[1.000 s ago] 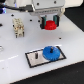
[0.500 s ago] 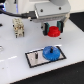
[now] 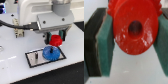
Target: Insert the blue gear onto the right peg, followed by the red gear
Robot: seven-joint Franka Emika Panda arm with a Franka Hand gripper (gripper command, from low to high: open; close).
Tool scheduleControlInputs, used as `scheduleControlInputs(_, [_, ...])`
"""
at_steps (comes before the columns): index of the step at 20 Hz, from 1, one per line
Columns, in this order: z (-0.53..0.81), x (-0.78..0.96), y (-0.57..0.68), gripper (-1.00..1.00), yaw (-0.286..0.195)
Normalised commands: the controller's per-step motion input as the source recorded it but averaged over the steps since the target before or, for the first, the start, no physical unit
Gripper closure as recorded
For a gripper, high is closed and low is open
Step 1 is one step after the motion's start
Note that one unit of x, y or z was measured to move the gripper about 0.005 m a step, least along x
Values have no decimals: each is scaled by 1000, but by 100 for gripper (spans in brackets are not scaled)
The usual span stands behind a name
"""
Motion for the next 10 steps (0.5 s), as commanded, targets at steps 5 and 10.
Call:
scheduleControlInputs(5, [-25,341,-97,100,0])
scheduleControlInputs(10, [-51,168,-109,100,0])
